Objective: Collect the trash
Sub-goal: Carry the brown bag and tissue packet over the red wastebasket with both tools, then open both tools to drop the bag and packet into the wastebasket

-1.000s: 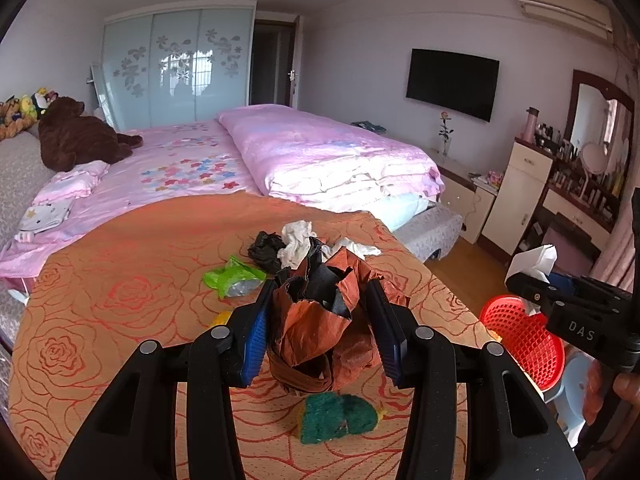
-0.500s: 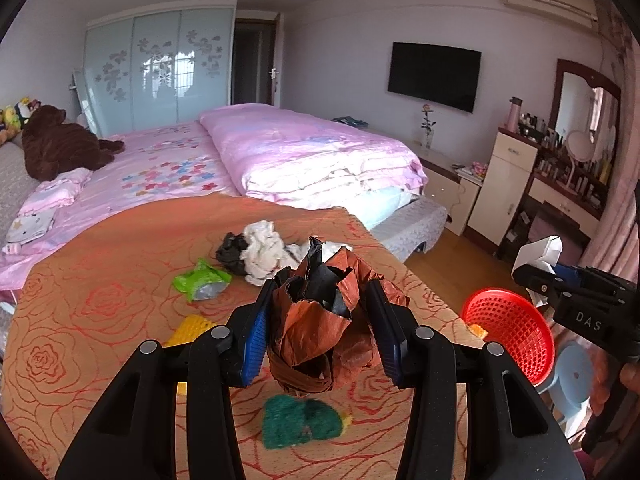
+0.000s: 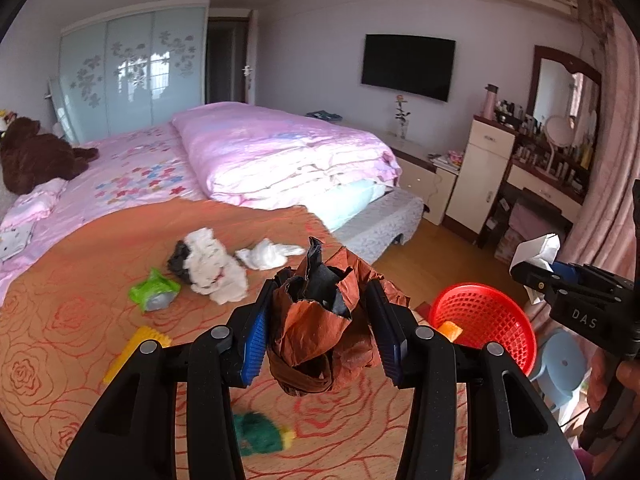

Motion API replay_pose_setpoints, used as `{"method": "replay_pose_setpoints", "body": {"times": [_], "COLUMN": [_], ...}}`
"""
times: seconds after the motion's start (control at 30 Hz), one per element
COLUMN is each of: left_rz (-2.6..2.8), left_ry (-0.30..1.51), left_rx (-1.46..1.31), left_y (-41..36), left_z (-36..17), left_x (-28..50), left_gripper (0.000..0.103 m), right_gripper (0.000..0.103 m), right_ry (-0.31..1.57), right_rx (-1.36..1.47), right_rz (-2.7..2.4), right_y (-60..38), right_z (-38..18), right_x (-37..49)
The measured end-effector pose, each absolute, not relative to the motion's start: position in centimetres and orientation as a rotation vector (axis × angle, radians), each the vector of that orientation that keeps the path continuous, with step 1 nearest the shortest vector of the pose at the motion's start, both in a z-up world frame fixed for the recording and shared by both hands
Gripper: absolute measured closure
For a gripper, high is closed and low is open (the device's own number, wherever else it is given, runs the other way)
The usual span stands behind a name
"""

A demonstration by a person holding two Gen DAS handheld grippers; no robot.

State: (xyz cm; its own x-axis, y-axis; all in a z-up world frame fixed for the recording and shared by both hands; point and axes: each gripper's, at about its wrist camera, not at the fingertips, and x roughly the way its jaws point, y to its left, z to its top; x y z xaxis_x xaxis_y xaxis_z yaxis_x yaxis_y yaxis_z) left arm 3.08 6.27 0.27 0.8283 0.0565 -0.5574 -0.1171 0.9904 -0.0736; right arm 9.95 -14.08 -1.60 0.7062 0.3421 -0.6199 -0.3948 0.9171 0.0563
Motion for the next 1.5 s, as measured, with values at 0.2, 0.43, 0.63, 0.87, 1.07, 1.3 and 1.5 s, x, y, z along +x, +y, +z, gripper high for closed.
{"method": "replay_pose_setpoints", "body": {"times": [0.2,0.43,0.63,0.87,1.07,1.3,1.5], "left_rz": [0.032,-0.037,-0.109,-0.172,-0.219,-0.265,-0.297], "left_ry": [0.604,0.631,0.686,0.730,0.786,0.830,0.858], "left_rx": [-0.084,-0.052,-0.040,-0.005,0.002,0.031,0.047], "left_y": [3.8,0.6,-2.2,-4.9,-6.7,-8.5,-9.8], "left_z": [0.1,-0.5,-1.9,-3.5,-5.1,-6.6,-7.6], "left_x": [4.6,6.5,8.3,9.5,10.9,12.1,12.6], "left_gripper": [0.059,0.059,0.059,0.059,0.059,0.058,0.052], "right_gripper": [0.066,0.066,0.066,0.066,0.066,0.064,0.055], "right_ry": [0.681,0.705,0.717,0.750,0.817,0.852,0.873], "right_rx": [-0.071,-0.034,0.004,0.033,0.051,0.083,0.097], "right_rz": [0.347,0.268,0.228,0.208,0.196,0.170,0.154], "right_y": [-16.8,-20.1,-21.9,-23.1,-23.5,-24.5,-25.1], "right_z": [-2.1,-3.4,-4.4,-5.7,-7.6,-8.6,-9.3], "right_x": [10.5,11.2,11.8,12.4,13.3,14.0,14.4]}}
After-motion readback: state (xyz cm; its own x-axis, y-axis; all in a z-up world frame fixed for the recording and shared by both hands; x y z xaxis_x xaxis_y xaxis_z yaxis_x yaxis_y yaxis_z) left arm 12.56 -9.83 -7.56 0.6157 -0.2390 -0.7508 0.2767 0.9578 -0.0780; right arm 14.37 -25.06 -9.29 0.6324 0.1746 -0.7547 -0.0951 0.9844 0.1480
